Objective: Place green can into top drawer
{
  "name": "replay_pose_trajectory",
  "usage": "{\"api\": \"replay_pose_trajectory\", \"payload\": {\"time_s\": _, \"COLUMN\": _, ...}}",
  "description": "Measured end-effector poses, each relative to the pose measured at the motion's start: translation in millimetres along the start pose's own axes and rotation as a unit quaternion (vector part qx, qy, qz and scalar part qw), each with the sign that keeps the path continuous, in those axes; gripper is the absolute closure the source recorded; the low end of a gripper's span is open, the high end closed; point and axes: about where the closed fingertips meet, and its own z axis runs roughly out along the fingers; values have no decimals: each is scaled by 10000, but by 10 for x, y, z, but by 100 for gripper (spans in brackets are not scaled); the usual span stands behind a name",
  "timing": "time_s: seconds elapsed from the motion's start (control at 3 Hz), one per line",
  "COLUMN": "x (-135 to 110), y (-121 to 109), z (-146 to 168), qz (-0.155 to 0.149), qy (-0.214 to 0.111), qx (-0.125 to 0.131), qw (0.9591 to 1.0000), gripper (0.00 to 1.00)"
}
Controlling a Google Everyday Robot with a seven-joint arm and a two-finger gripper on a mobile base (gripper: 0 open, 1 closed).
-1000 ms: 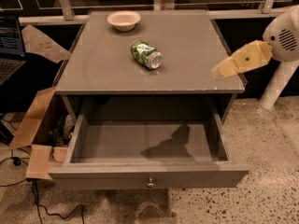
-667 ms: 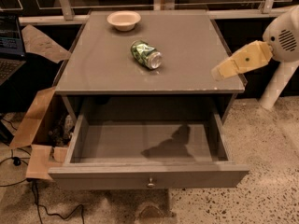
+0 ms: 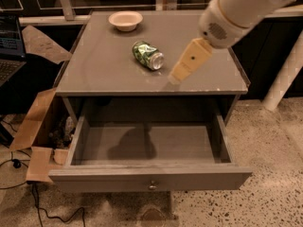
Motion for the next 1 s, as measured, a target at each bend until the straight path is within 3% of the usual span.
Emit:
{"api": "replay_pose_trajectory", "payload": {"time_s": 0.33, "x": -492, "y": 226, "z": 292, "qz": -704, "qy": 263, "qx": -245, "qw": 9969, "gripper": 0}}
{"api": "replay_pose_trajectory", "payload": {"time_s": 0.67, "x": -489, "y": 225, "z": 290, "qz": -700, "qy": 262, "qx": -244, "qw": 9969, "gripper": 0}}
{"api": "replay_pose_trajectory", "payload": {"time_s": 1.0, "x": -480, "y": 144, "z": 295, "qz": -512, "qy": 16, "qx": -241, "qw": 9984, "gripper": 0}}
